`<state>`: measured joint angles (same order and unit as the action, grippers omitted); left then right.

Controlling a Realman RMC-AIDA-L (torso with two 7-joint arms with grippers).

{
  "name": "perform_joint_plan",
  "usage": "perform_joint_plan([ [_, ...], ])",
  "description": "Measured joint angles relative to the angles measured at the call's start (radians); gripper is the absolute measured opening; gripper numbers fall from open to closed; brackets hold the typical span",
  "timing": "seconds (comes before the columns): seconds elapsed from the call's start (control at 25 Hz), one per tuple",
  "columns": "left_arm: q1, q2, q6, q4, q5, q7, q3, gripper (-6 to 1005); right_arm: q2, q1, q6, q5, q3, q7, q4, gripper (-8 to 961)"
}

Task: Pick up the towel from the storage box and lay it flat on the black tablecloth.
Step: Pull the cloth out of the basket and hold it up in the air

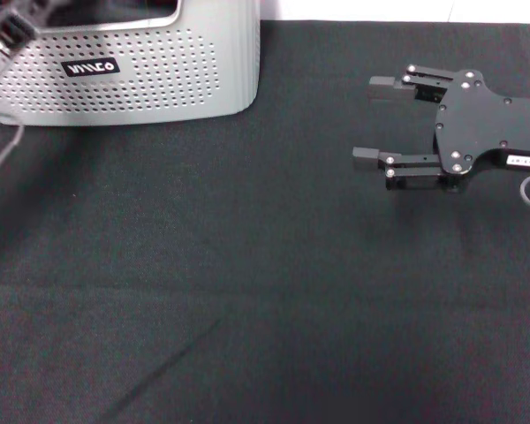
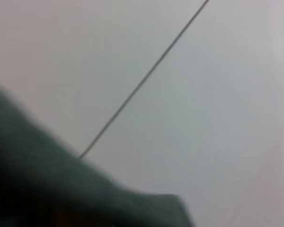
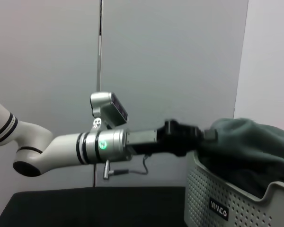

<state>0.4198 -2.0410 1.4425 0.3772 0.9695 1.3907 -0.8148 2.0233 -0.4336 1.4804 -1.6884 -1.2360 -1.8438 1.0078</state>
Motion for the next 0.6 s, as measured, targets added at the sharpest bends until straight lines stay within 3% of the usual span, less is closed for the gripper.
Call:
perform_joint_plan([
  [0.32,-0.046,-0.019,0.185,0.123,-0.117,0.146,0.0,-1,0.0,0.0,0.0,-0.001,-0.004,0.0,0.0,800],
  [0.6,-0.048,-0.022,0.274,0.172,-0.192,0.263,-0.003,-1,0.0,-0.005,0.0,-0.001,-0.007,0.0,0.0,800],
])
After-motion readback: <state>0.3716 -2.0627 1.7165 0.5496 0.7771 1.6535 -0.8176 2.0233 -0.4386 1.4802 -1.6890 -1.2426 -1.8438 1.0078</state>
